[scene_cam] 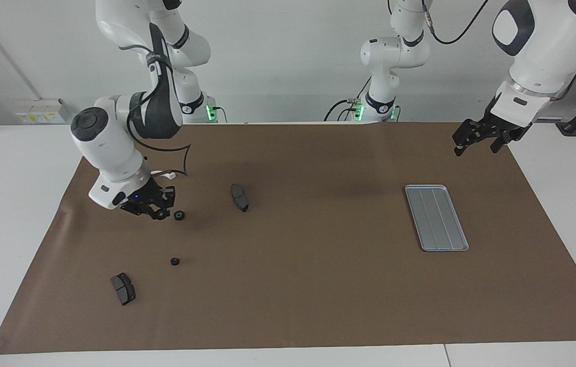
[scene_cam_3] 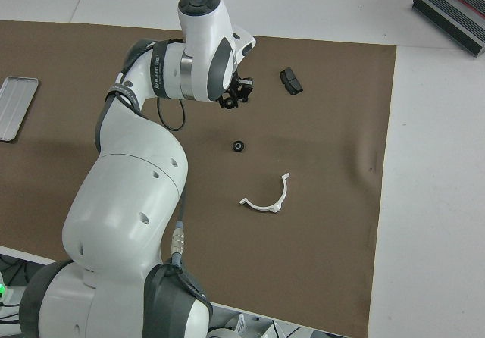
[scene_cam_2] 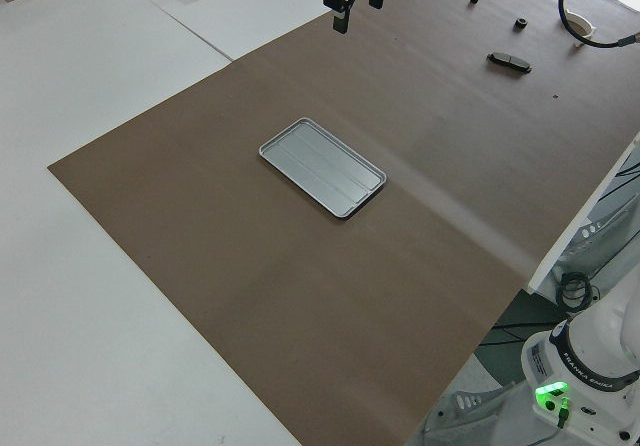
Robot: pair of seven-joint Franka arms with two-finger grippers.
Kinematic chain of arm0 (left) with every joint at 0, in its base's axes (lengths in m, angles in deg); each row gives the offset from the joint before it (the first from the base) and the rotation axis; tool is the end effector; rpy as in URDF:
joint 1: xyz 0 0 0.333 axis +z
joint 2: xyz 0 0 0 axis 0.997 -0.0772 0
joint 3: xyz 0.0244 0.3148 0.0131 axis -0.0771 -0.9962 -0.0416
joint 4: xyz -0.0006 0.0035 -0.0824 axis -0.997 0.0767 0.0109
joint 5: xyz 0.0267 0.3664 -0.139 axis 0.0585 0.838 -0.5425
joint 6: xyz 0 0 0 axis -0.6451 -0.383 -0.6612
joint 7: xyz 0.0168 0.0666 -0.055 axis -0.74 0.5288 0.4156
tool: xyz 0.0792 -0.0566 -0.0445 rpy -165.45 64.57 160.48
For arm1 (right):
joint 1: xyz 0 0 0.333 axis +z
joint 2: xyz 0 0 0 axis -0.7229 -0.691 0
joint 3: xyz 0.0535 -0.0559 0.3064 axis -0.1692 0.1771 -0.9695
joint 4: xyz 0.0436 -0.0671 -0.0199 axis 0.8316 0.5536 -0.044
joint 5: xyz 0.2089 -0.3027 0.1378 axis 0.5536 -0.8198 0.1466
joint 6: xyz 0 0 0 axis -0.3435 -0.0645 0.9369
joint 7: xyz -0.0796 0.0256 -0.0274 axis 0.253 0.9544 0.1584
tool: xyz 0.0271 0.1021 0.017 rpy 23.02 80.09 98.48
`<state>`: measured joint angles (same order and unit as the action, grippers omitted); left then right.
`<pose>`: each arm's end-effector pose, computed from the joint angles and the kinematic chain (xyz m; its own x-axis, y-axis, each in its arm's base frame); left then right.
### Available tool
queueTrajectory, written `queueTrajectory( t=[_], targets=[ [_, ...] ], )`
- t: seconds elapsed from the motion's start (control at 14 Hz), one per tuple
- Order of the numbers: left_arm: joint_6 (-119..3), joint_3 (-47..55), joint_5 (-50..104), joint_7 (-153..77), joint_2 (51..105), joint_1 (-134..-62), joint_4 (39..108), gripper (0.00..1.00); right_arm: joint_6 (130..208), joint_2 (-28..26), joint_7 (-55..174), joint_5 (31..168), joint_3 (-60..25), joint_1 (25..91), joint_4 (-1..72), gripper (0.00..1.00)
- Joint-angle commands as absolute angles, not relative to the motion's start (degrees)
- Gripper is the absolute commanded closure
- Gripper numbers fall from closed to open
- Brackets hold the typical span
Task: Pick bearing gear from pile to tray
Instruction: 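Carry the ring with the right gripper to mid-table and release it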
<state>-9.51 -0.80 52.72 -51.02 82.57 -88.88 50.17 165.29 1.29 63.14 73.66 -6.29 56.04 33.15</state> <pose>0.5805 -0.0197 0.6114 0.9998 0.0094 -0.0171 0.0093 -0.9999 -0.0040 0.6196 0.0699 0.4376 0.9893 0.1455 0.0030 0.1454 -0.9874 -0.0630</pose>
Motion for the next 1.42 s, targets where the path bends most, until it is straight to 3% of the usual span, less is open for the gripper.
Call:
queueTrajectory(
  t=[0.0,0.28,0.78,1.14,1.21,1.28,1.35],
  targets=[
    [-9.87,-0.69,52.4,-51.24,84.45,-88.47,52.3,0.0,164.41,0.11,76.69,74.45,-6.23,62.61,30.65,1.0],
    [-9.87,-0.69,52.4,-51.24,84.45,-88.48,52.3,0.0,170.46,-0.67,95.51,74.63,-6.32,73.07,31.44,1.0],
    [-10.57,-0.69,52.4,-52.03,84.63,-88.39,52.39,0.0,185.05,-8.83,116.09,74.45,-6.41,87.58,32.68,1.0],
    [-11.97,-0.6,52.31,-51.77,85.33,-88.65,54.49,0.0,188.68,-12.71,119.2,71.73,-6.41,89.45,32.85,1.0],
    [-13.2,-0.6,52.14,-51.25,85.68,-88.91,55.54,0.0,188.77,-13.07,119.2,71.73,-6.41,89.45,32.85,0.94],
    [-13.99,-0.6,51.96,-50.81,86.29,-89.09,56.68,0.0,188.85,-13.33,119.29,71.64,-6.41,89.45,32.85,0.75],
    [-14.61,-0.6,51.79,-49.94,86.47,-89.18,57.3,0.0,188.94,-13.42,119.46,71.64,-6.41,89.45,32.94,0.65]
  ],
)
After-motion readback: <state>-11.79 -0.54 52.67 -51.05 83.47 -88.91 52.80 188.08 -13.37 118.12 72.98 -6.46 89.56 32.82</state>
